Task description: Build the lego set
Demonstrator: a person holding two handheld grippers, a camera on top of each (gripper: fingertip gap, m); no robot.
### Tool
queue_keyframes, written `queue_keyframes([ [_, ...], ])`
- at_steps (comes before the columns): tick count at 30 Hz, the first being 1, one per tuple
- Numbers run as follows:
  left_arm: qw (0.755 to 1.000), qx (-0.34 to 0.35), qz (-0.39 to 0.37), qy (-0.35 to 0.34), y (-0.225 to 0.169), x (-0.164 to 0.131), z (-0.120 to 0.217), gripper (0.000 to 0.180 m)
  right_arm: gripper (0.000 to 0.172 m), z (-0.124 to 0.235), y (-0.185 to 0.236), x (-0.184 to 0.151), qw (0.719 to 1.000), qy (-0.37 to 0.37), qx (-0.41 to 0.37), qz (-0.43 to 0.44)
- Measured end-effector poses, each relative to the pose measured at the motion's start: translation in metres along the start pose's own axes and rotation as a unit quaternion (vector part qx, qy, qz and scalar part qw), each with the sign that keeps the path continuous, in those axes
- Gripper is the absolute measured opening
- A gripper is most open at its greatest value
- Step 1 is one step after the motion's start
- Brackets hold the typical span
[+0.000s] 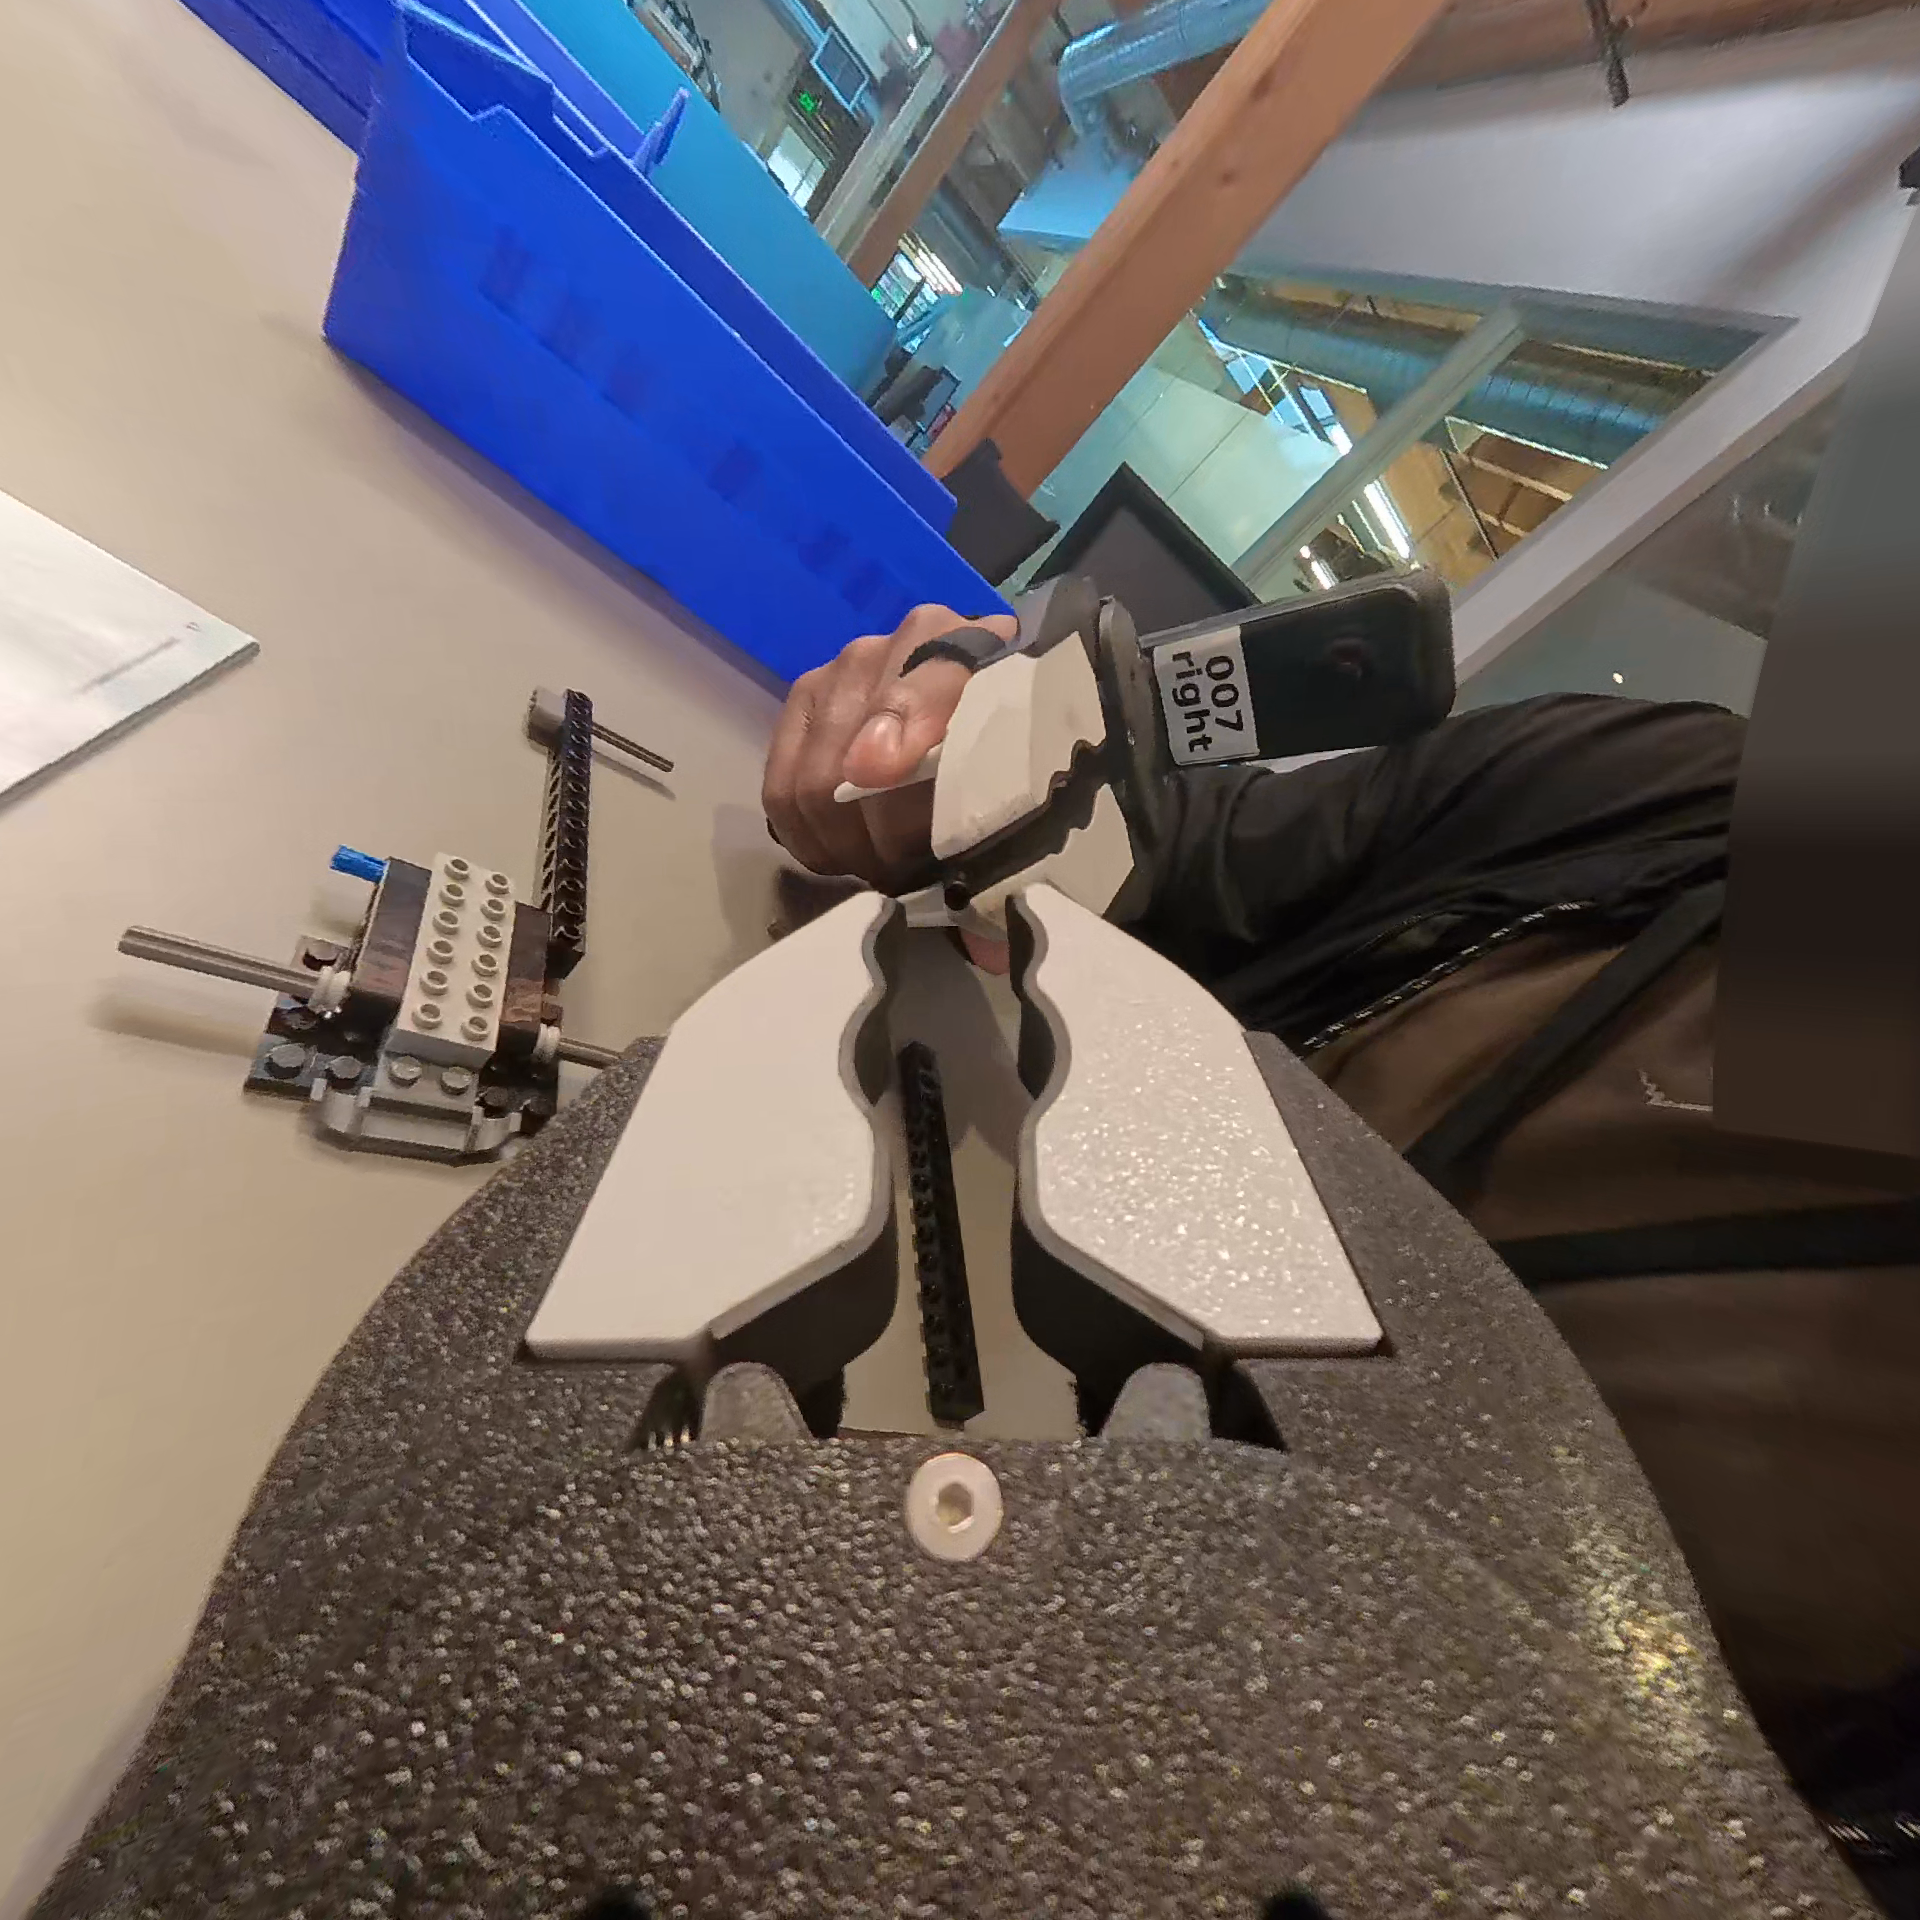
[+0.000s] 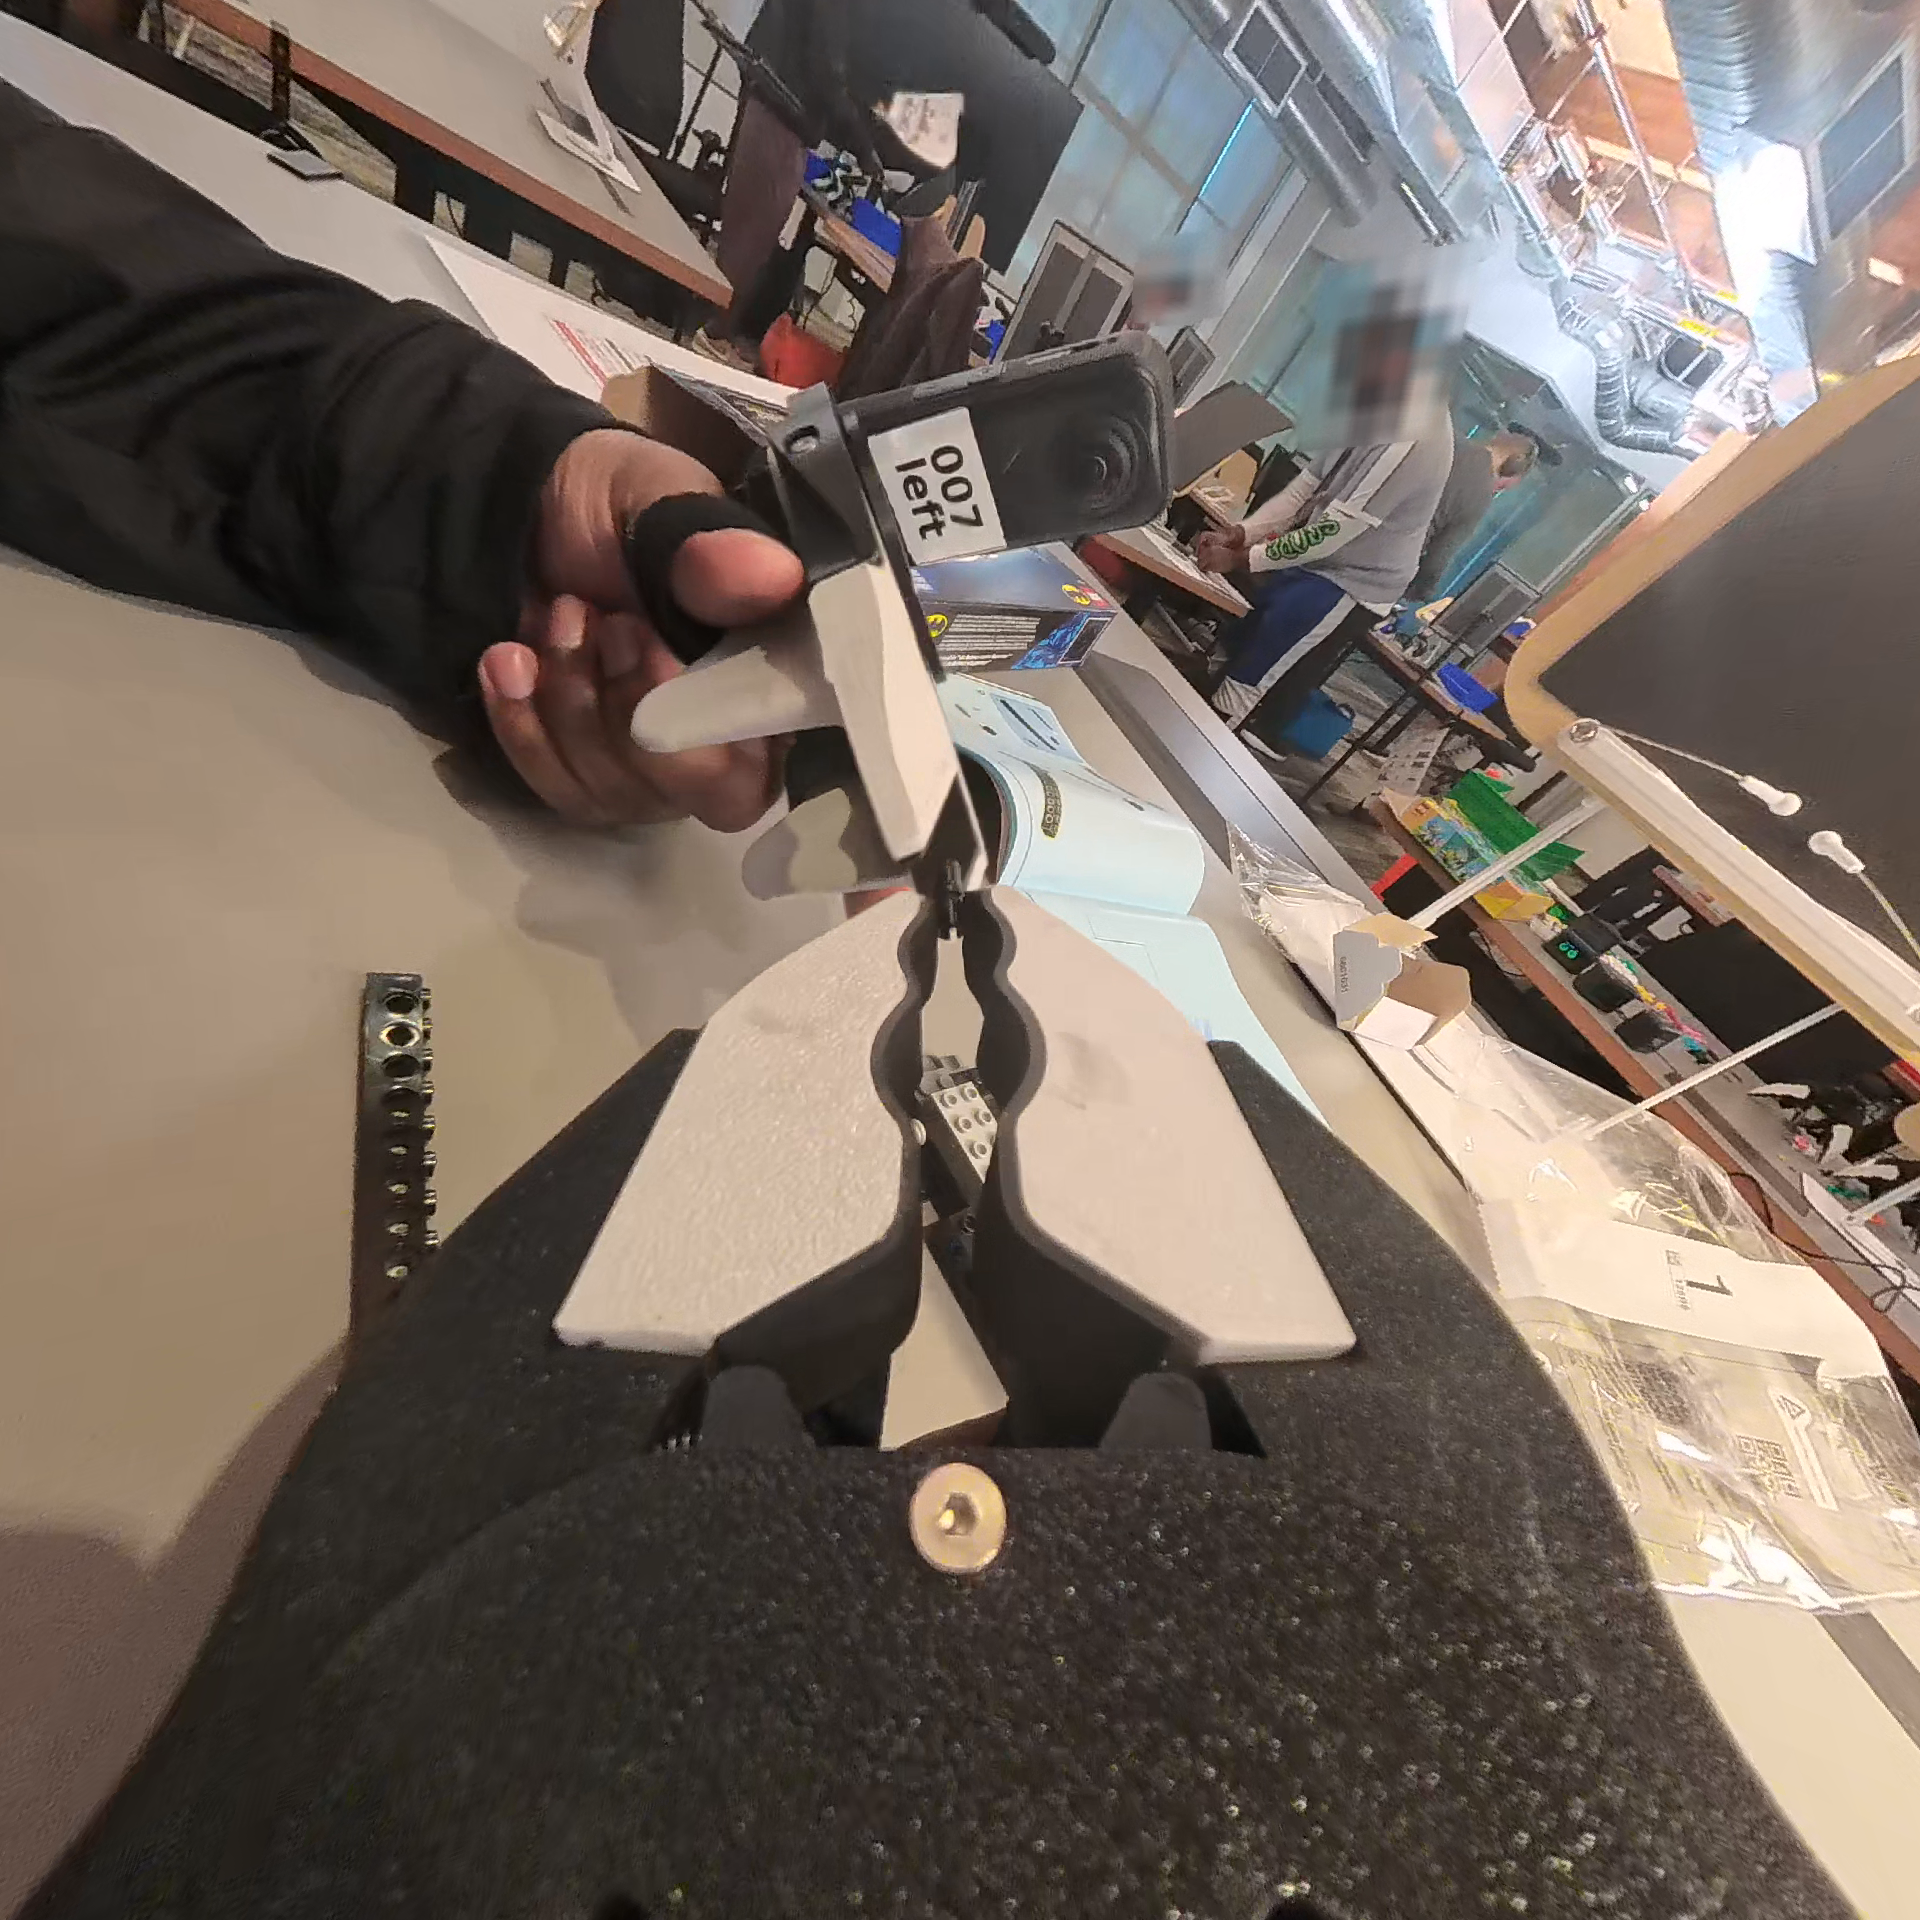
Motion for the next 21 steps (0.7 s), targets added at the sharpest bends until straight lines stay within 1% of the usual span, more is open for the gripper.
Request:
queue_keyframes([
  [3,1.000,0.003,-0.002,0.007,0.000,-0.002,-0.003,0.018,0.005,0.000,0.001,0.000,1.000,-0.003,0.004,-0.003],
  [15,1.000,0.007,-0.007,-0.002,0.000,-0.001,-0.002,0.005,0.005,-0.001,0.003,-0.001,1.000,0.001,0.004,0.001],
  [16,1.000,0.010,-0.009,-0.003,0.000,-0.001,-0.001,0.004,0.006,-0.002,0.003,-0.001,1.000,0.004,0.004,-0.002],
  [18,0.999,0.022,-0.027,-0.008,0.001,0.001,-0.001,0.004,0.017,-0.003,0.003,-0.003,0.999,0.021,0.020,-0.014],
  [21,0.998,0.035,-0.054,-0.007,0.000,0.002,0.004,0.004,0.024,-0.001,0.004,-0.009,0.994,0.072,0.070,-0.038],
])
Point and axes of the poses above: each gripper's, where its closed fingertips meet, z back along the fingers, x out of its top, y = z × x across the jaws, the point moved 6 cm from there along z, back along the fingers, and after that the axes turned 3 degrees about y, right-handed, at the moved point
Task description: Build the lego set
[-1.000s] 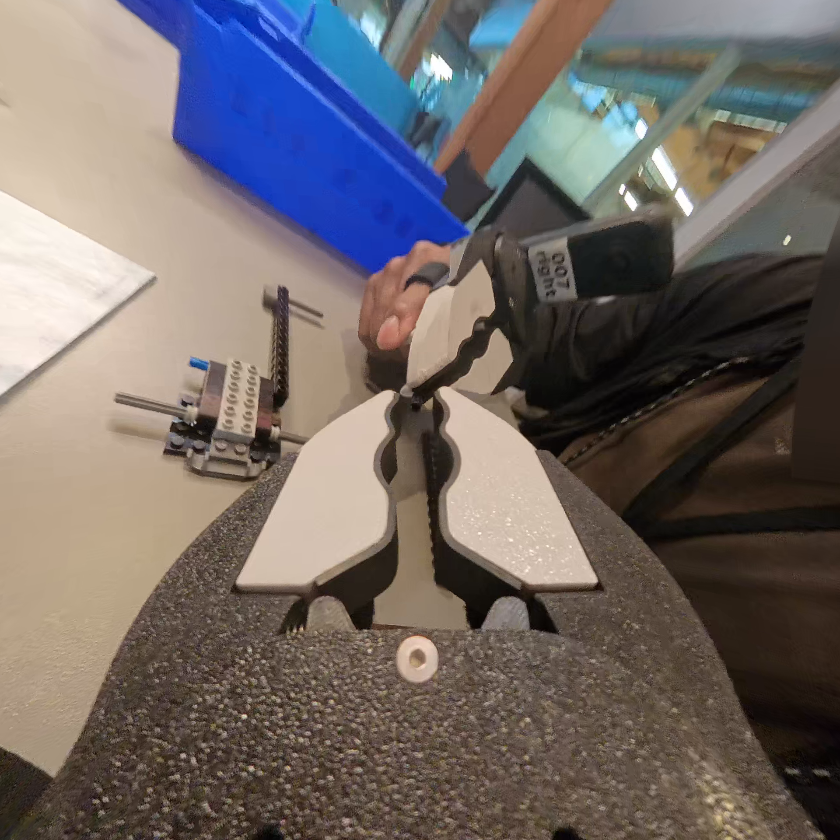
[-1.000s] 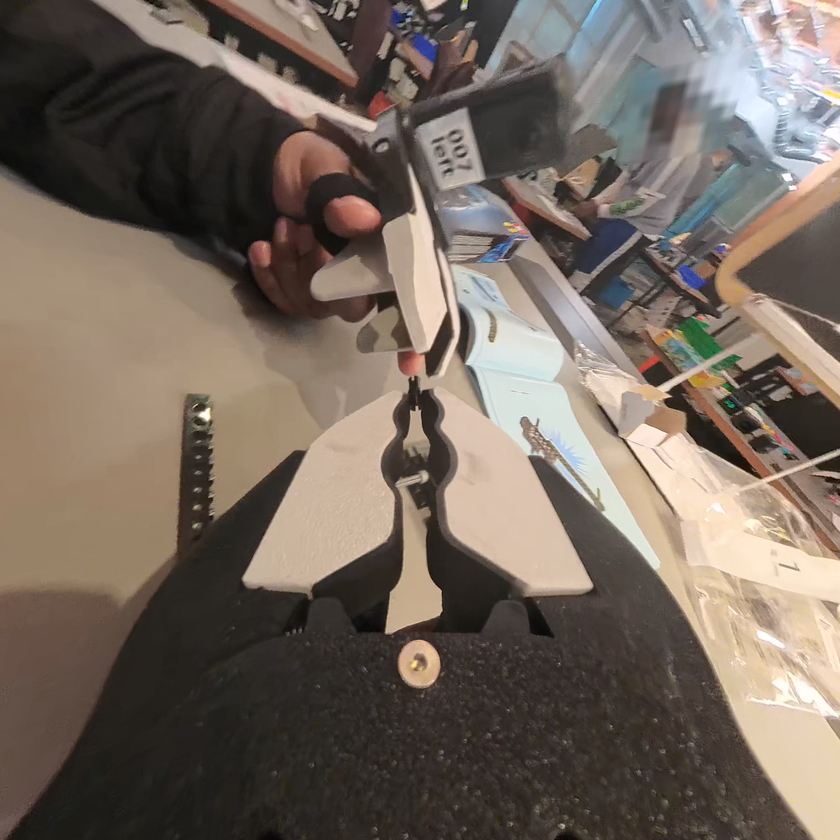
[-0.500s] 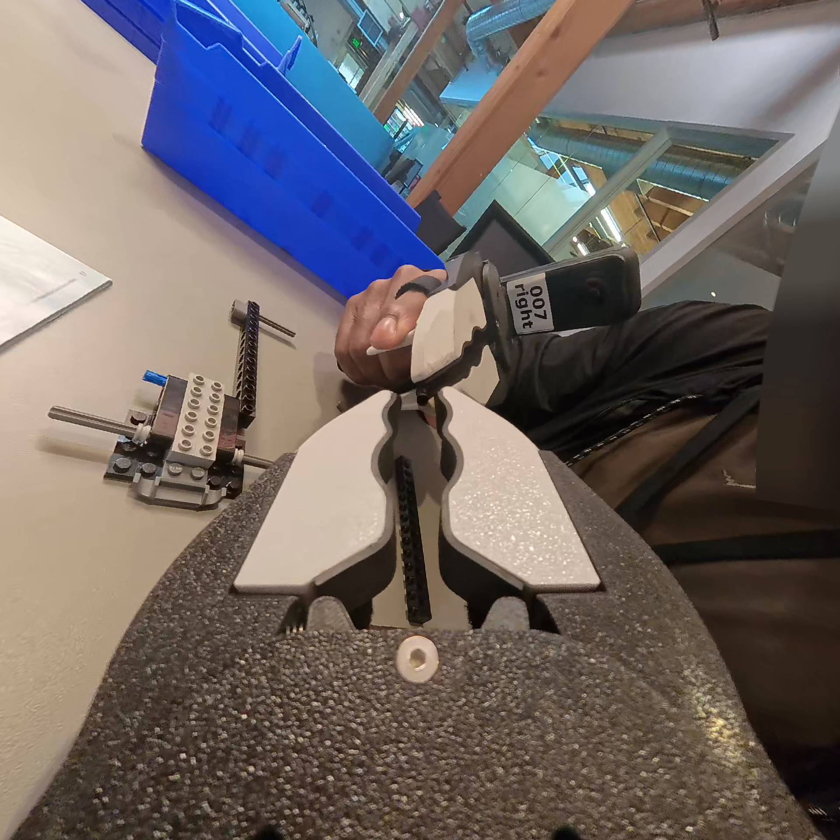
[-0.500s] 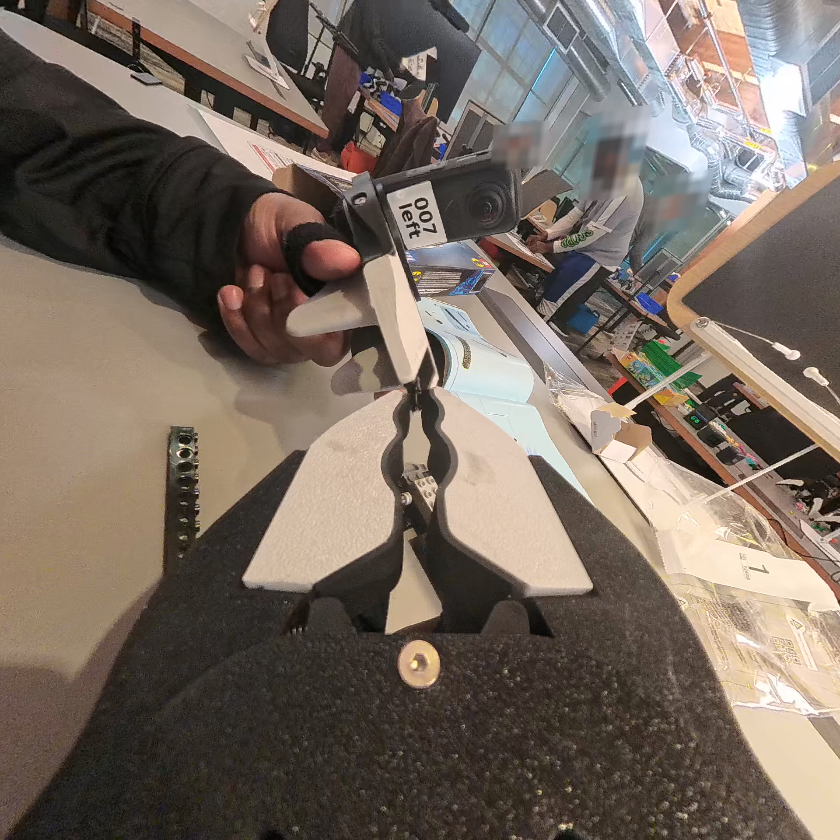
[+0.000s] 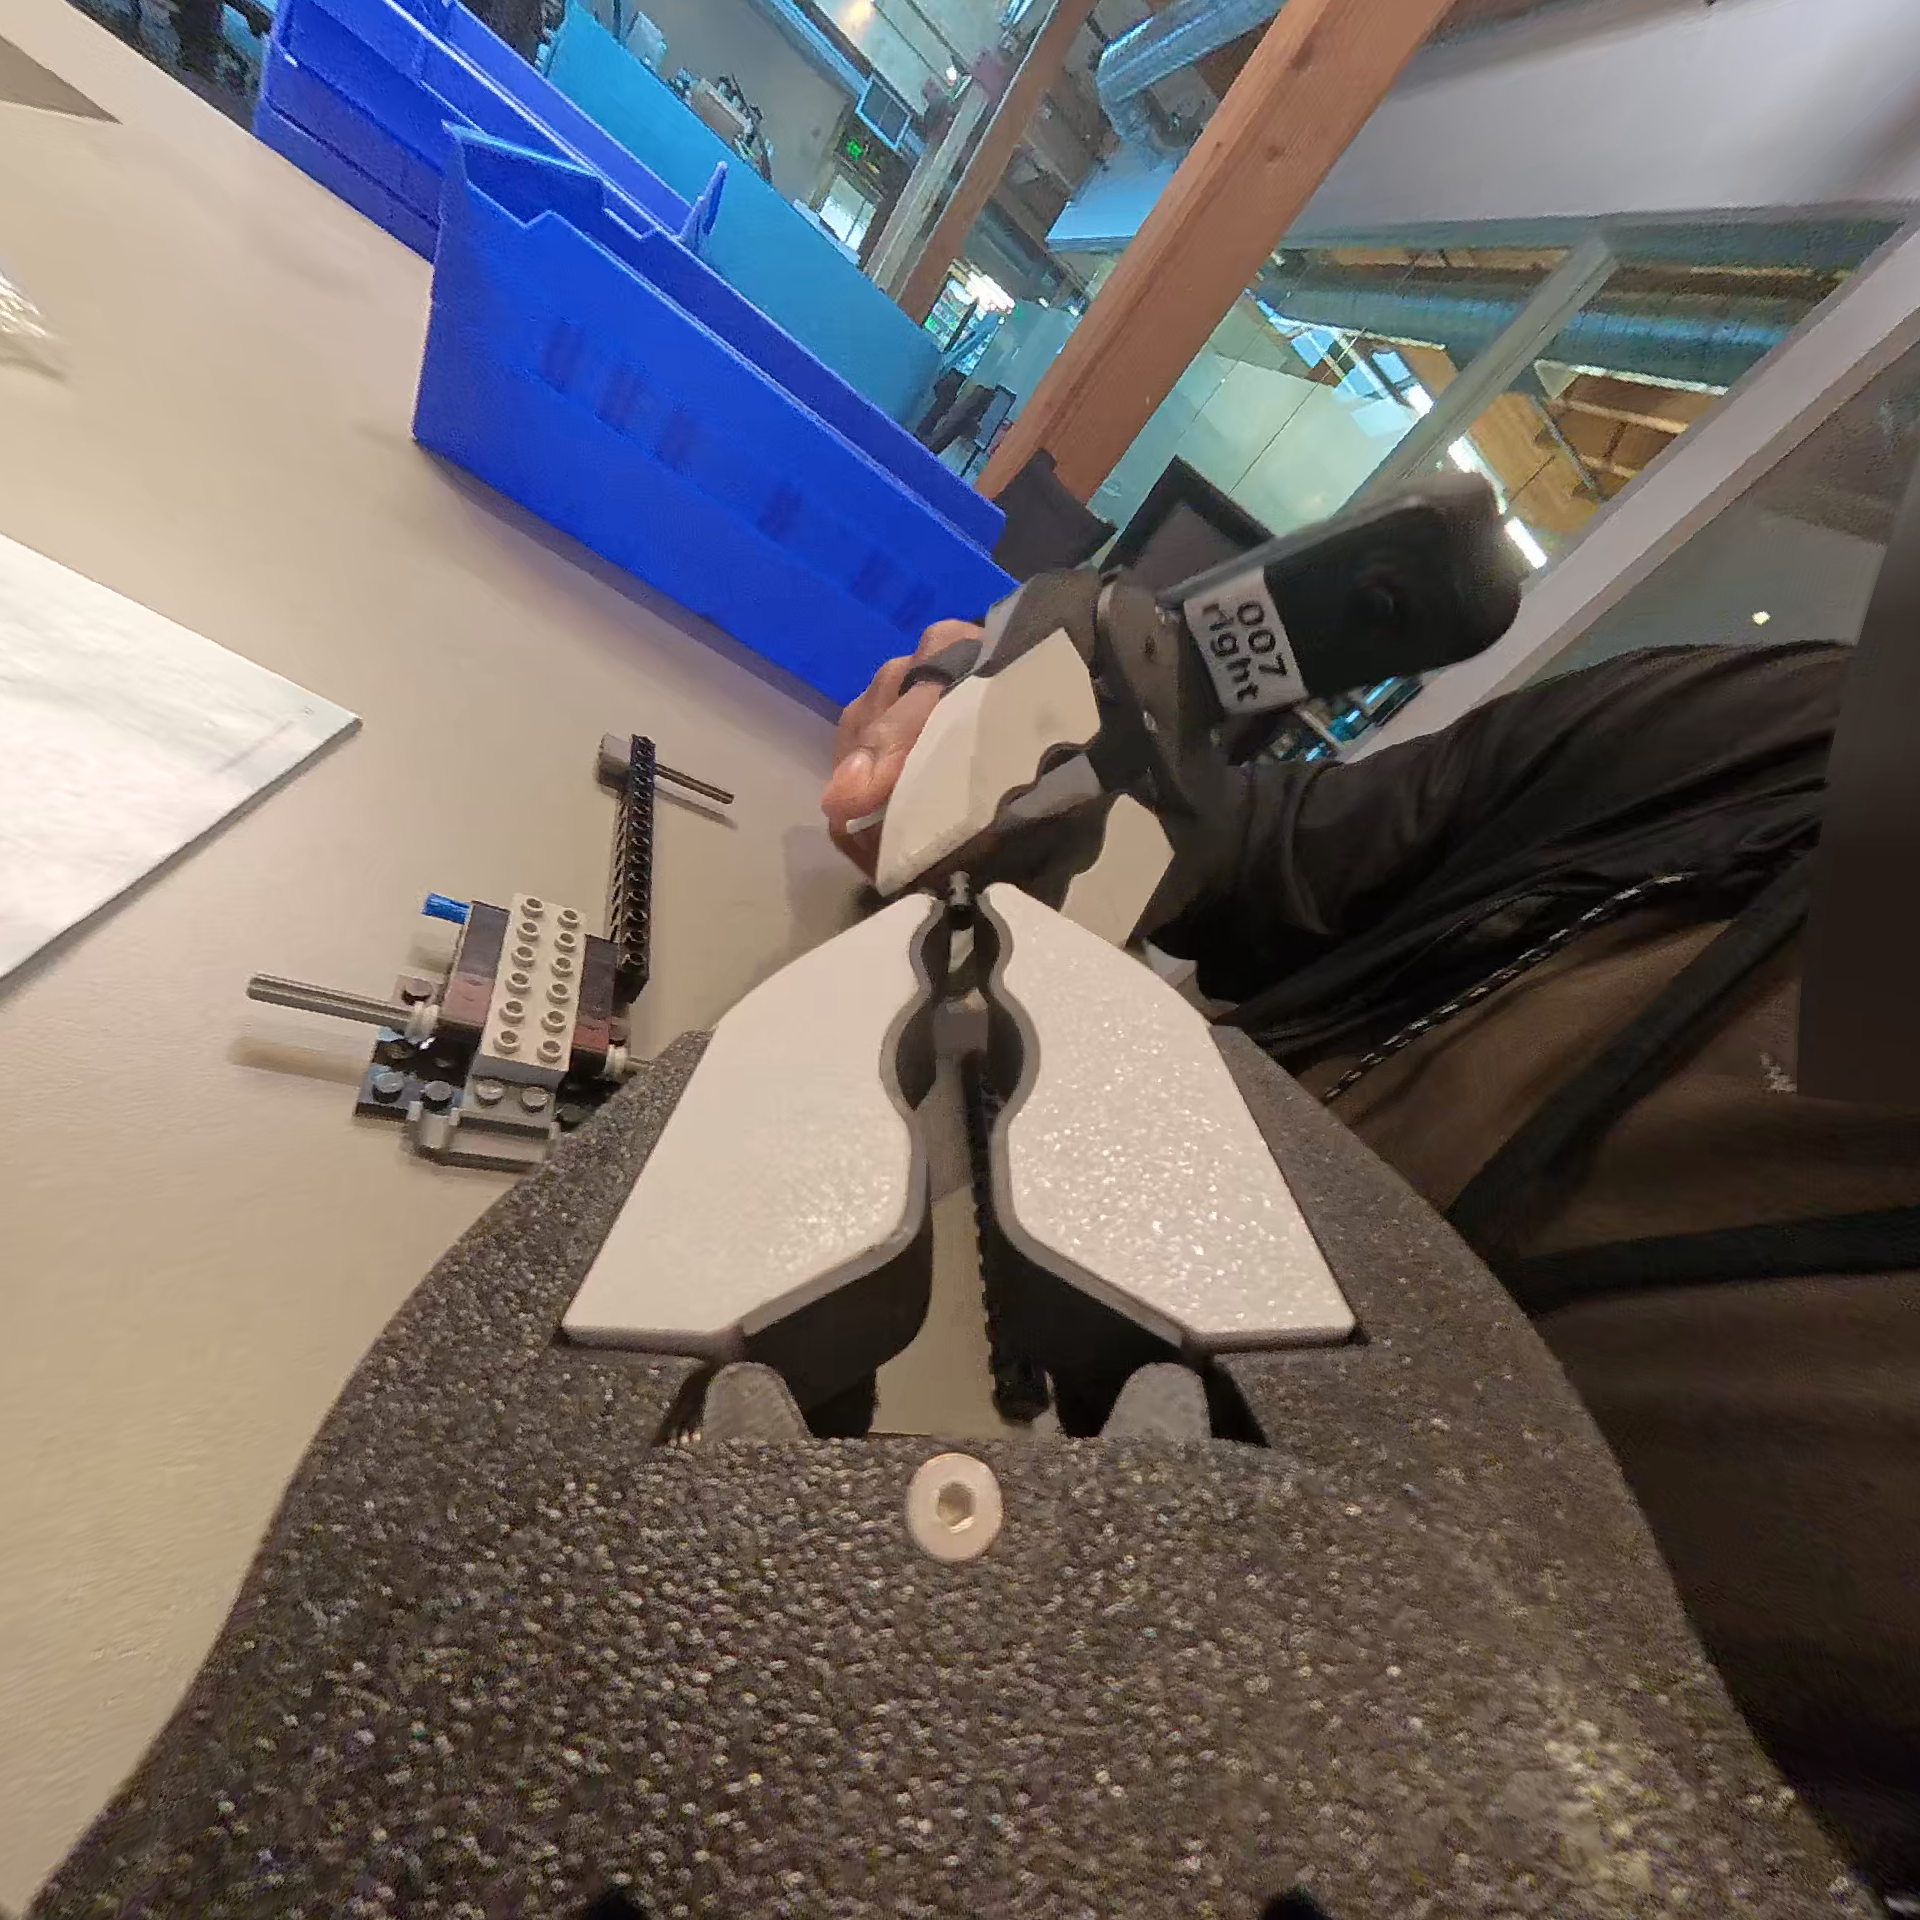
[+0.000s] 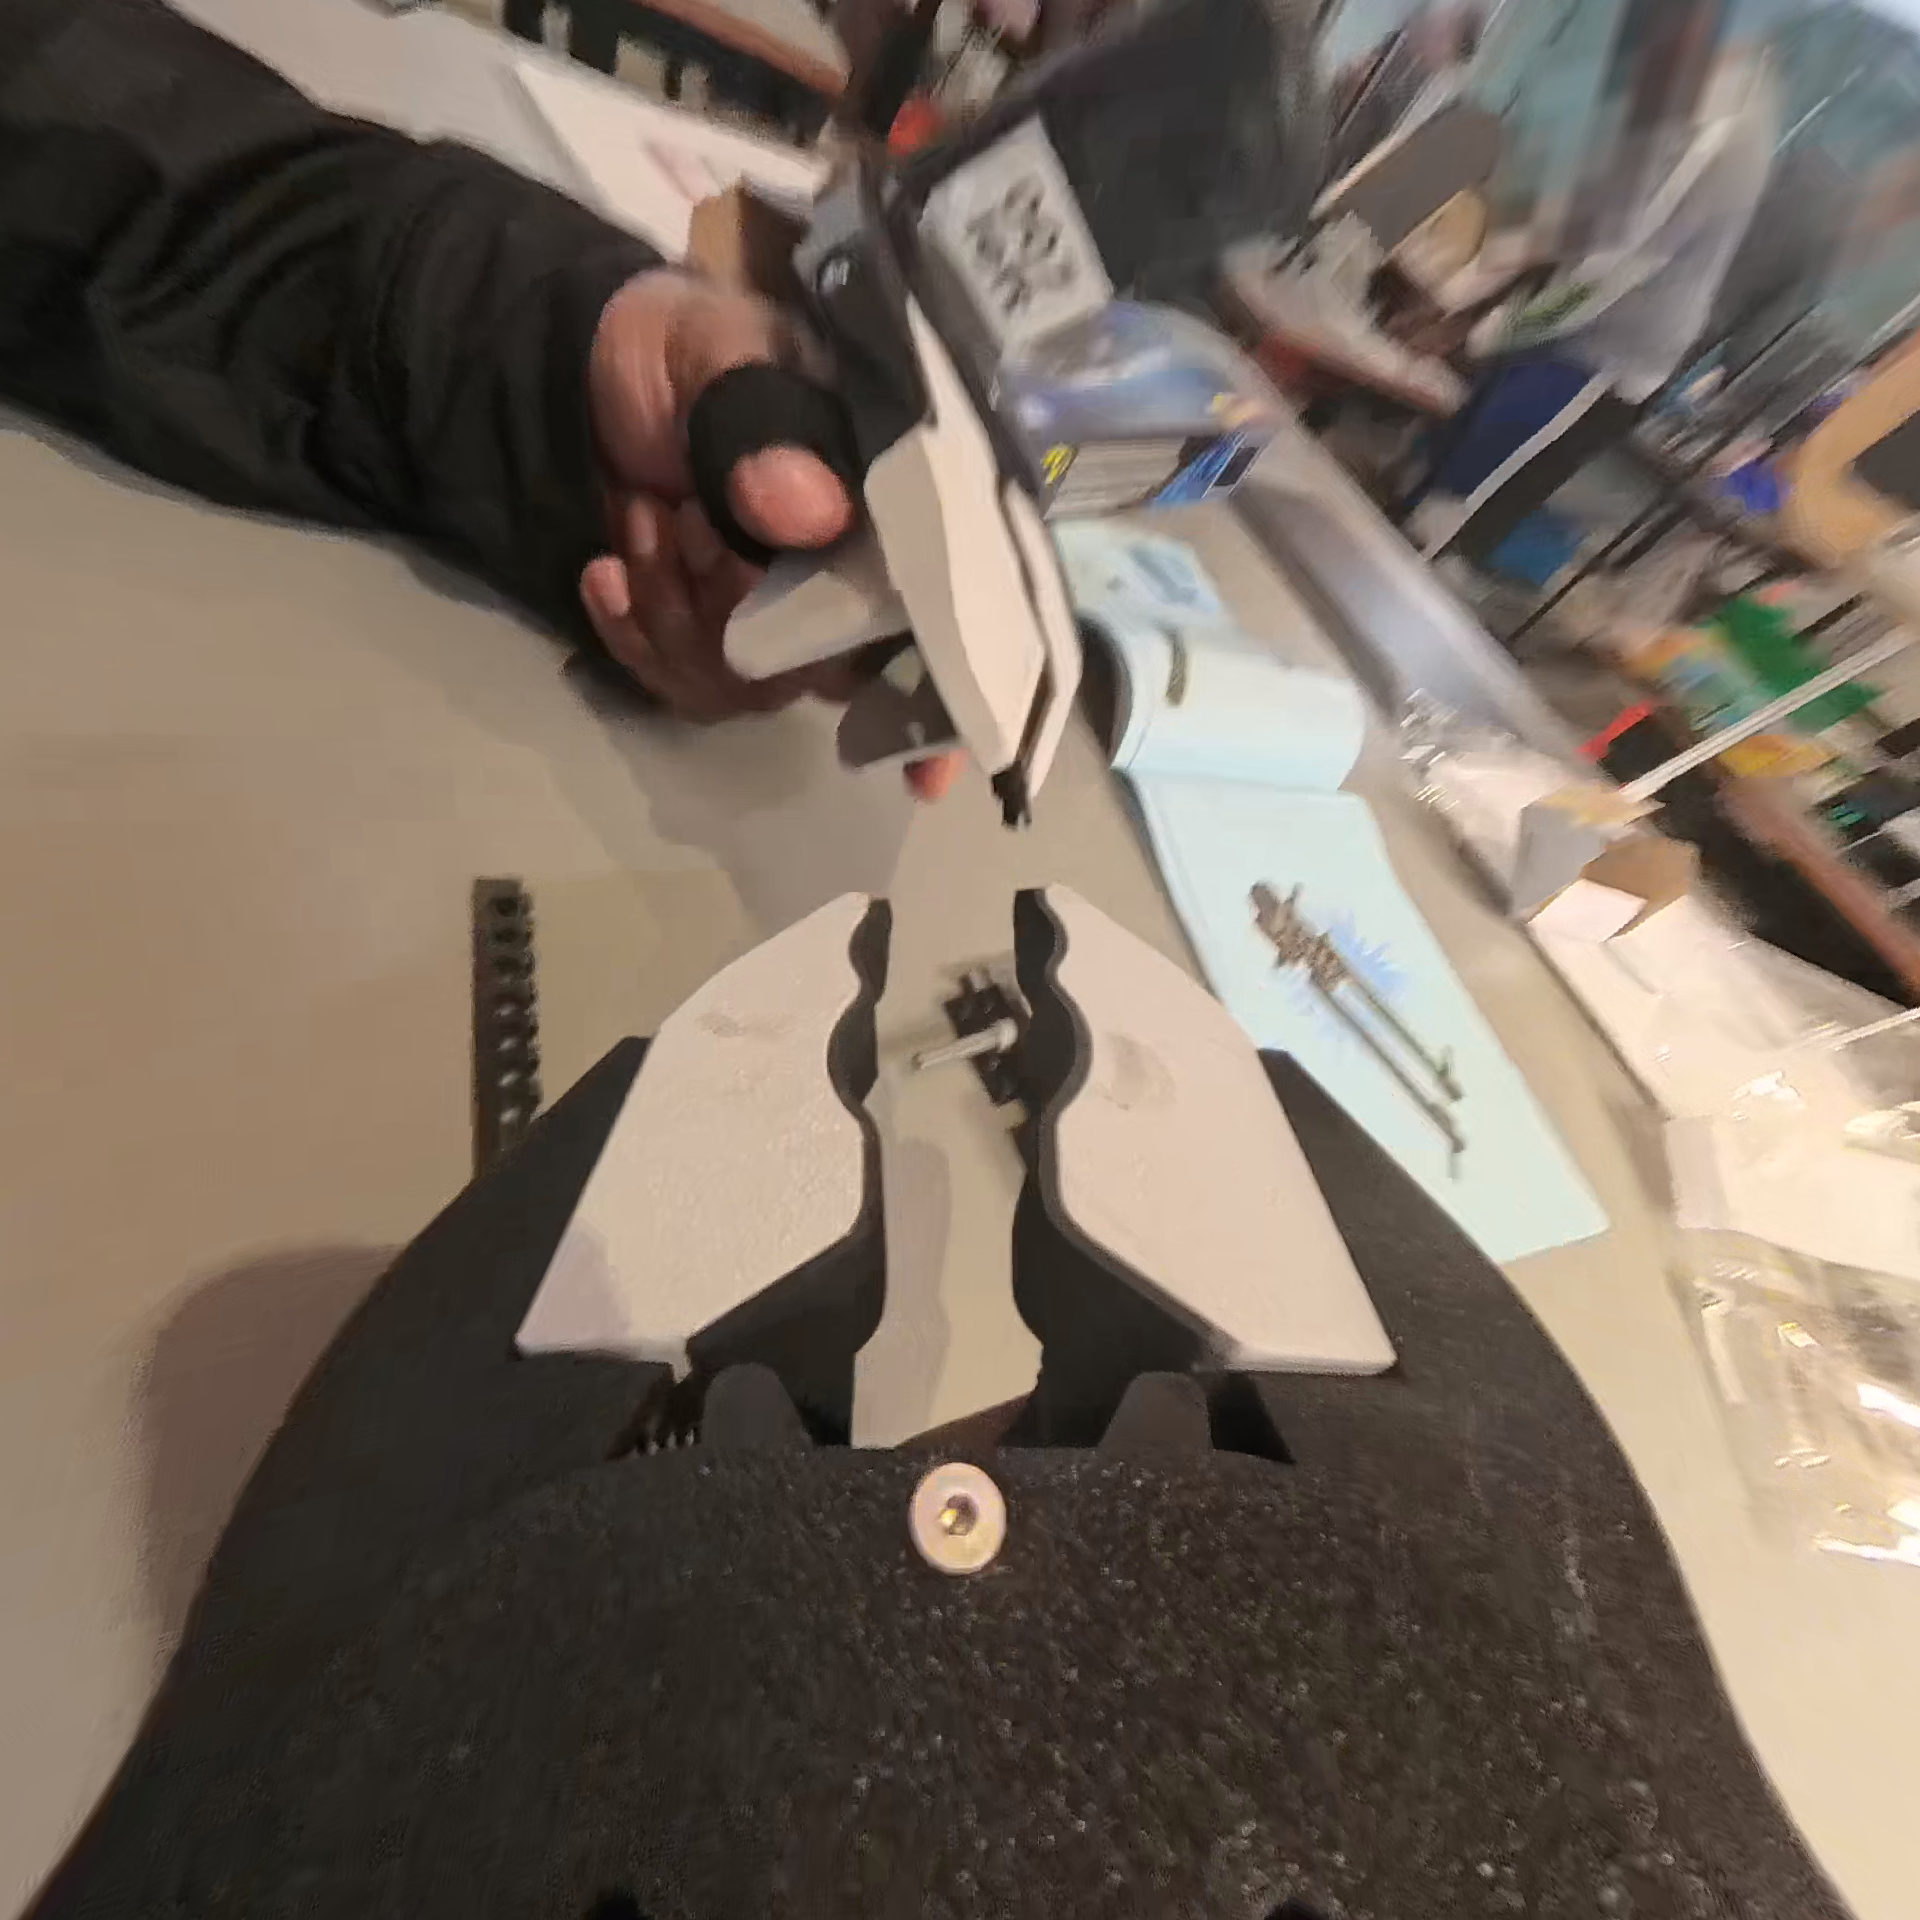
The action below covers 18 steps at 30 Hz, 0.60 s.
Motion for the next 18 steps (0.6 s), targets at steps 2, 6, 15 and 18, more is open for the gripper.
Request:
queue_keyframes([
  [2,0.999,0.017,-0.020,0.020,0.001,-0.002,0.003,0.004,0.024,0.001,0.002,-0.009,0.997,0.053,0.052,-0.024],
  [6,0.992,0.062,-0.062,0.088,0.002,-0.011,0.005,0.004,0.024,-0.003,0.007,-0.030,0.983,0.137,0.108,-0.054],
  [15,0.976,0.096,-0.091,0.174,0.003,-0.025,-0.001,0.004,0.023,-0.015,0.020,-0.039,0.971,0.189,0.141,-0.031],
  [18,0.971,0.106,-0.096,0.191,0.003,-0.028,-0.004,0.004,0.019,-0.018,0.022,-0.036,0.970,0.196,0.140,-0.025],
])
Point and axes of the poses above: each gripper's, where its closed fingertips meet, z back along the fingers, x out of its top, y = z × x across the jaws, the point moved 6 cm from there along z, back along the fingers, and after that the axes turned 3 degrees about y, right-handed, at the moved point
